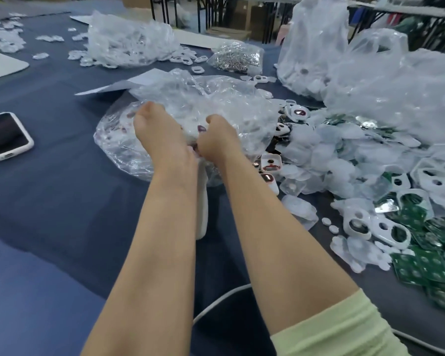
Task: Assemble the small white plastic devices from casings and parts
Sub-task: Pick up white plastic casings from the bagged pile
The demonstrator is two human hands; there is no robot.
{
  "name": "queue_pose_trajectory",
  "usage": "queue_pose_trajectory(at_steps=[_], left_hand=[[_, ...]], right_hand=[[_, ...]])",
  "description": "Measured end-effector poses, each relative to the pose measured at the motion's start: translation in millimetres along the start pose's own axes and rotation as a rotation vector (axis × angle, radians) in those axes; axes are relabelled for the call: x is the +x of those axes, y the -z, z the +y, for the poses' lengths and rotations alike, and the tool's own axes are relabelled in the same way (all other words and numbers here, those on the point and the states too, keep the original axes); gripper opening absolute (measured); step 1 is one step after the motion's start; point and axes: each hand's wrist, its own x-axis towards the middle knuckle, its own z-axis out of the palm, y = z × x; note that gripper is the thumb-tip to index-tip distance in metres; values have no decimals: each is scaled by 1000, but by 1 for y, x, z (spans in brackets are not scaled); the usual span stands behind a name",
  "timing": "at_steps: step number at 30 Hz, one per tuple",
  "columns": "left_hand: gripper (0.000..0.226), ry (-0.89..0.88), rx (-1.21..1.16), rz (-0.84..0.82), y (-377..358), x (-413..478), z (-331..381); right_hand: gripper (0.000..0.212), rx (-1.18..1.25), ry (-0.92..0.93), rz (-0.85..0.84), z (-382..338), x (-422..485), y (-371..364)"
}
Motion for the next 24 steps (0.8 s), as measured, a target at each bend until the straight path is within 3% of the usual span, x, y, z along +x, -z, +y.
queue_pose_trajectory(at_steps=[3, 7, 10, 15, 19, 24], left_hand=[[23, -83, -33, -44, -12, -11, -7], [19, -124, -22, -205, -31, -38, -22], [19, -51, -66, -370, -46, -64, -36], [18, 61, -11, -571, -75, -103, -67], [17, 187, 31, -640, -86, -129, -98], [19, 246, 92, -646, -86, -134, -123]], right_hand=[[36, -127, 43, 61, 9, -4, 22], [28, 140, 73, 197, 28, -19, 77], [14, 126, 50, 382, 60, -40, 125], [8, -56, -144, 224, 109, -79, 159], [11, -210, -199, 47, 125, -103, 168], [7, -323, -238, 173, 143, -122, 191]])
